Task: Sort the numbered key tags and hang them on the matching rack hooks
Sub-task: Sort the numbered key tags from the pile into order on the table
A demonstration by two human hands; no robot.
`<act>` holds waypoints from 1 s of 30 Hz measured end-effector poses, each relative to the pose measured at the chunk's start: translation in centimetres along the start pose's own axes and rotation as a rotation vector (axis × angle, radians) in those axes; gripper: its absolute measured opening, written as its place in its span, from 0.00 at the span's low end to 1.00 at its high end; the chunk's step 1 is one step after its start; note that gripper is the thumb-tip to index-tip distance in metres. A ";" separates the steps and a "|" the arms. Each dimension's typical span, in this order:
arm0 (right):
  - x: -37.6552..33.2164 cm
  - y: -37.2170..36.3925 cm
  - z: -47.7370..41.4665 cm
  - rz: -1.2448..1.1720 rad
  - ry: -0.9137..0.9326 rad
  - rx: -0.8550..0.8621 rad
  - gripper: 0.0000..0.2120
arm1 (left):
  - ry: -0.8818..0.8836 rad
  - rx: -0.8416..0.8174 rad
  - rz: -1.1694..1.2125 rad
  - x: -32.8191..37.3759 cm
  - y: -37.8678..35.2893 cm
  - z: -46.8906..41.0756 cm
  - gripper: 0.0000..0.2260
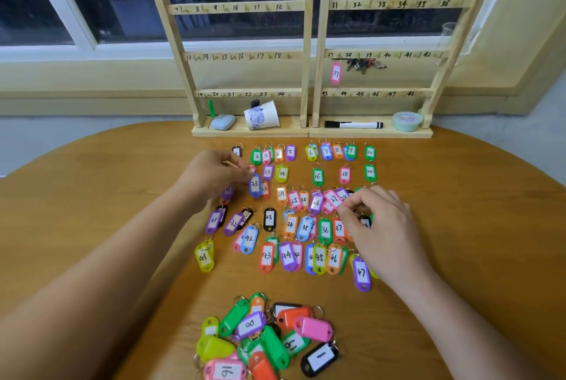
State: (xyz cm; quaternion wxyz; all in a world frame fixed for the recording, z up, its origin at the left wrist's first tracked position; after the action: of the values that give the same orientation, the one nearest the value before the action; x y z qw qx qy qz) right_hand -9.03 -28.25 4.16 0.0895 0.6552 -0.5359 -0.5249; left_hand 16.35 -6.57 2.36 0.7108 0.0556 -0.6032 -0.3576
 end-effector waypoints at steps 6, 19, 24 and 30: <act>0.0 0.0 0.0 -0.004 -0.011 -0.010 0.09 | -0.019 -0.002 -0.041 0.5 -1.7 -0.2 0.09; -1.8 -0.8 0.7 -0.044 0.082 -0.104 0.08 | -0.100 0.107 -0.186 1.5 -0.3 1.6 0.10; -3.7 -2.1 1.9 -0.125 0.129 -0.285 0.06 | -0.207 0.105 -0.207 1.6 0.9 5.4 0.06; -5.9 -2.6 5.1 -0.116 0.167 -0.475 0.06 | -0.253 -0.035 -0.250 -0.5 0.8 11.0 0.05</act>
State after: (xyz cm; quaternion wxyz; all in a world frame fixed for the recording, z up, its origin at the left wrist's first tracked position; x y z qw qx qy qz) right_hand -10.72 -20.18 3.66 0.2545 0.6864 -0.3499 -0.5845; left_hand 6.86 -1.81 5.29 0.5799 0.0725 -0.6700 -0.4577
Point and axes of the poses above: each hand's wrist, its own z-axis away from the middle knuckle, its own y-axis out of the back of the hand, x = y × z, the point moved 10 cm from there along -z, towards the middle knuckle, and after that the axes turned 3 degrees about y, right-handed, at the moved point
